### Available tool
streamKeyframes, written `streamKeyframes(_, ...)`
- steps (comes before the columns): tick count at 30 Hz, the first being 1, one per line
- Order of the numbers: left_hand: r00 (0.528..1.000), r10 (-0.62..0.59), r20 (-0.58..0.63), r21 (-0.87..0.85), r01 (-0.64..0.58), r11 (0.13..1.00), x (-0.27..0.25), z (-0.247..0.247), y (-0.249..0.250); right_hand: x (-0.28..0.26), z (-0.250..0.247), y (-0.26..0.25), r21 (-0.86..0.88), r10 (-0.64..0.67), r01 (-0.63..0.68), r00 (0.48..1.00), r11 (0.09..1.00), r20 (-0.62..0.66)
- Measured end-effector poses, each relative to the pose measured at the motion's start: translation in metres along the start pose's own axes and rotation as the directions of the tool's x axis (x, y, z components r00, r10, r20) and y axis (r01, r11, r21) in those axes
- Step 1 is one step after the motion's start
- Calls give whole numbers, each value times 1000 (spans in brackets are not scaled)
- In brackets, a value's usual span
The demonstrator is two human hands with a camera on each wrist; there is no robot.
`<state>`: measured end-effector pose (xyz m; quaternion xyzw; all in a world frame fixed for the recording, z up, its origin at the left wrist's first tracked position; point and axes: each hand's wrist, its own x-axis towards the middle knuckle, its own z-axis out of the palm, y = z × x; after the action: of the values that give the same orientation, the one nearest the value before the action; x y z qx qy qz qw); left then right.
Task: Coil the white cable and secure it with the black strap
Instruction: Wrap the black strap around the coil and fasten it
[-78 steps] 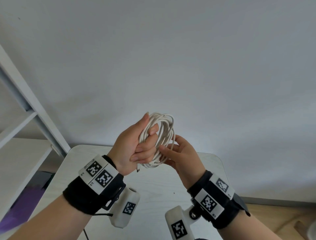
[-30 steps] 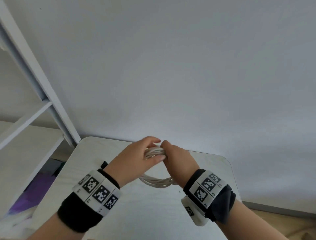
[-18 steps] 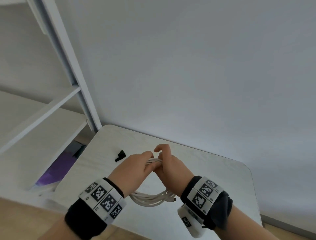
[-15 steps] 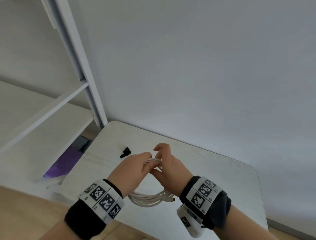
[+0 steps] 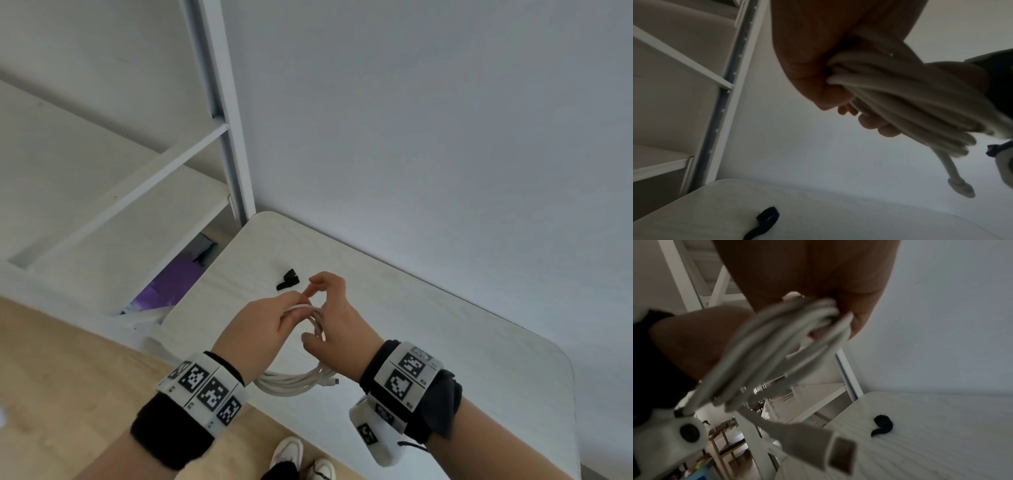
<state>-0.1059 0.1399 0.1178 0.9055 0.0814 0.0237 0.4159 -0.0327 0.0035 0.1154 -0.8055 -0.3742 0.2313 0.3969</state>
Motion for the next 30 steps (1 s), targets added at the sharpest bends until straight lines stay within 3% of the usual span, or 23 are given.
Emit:
streamKeyframes(4,998,-62,-23,8,62,998,3,-7,-19,15,-8,6,309,73,-76,997,948,20)
streamKeyframes(9,992,-117,-51,23,119,993,1,-12,-44,51,-10,47,347,226,-177,968,921,-106)
streamKeyframes(11,989,-137,-57,9,138,990,-2,-15,-51,70,-9,66,226,288,-256,949,940,-127)
streamKeyframes(14,984,-168,-62,9,169,986,-4,-17,-63,97,1,95,-136,309,-304,951,943,18)
streamKeyframes(17,978,-191,-77,8,192,981,-7,-18,-70,115,20,114,-473,359,-235,914,849,191)
streamKeyframes(19,975,-206,-85,-3,207,978,-9,-18,-75,122,32,118,-607,383,-157,886,779,262)
streamKeyframes(24,971,-223,-85,21,225,974,-8,-18,-82,134,52,118,-712,309,10,896,702,317)
streamKeyframes(30,973,-211,-92,18,213,977,-2,-18,-79,140,54,115,-695,254,13,926,719,281)
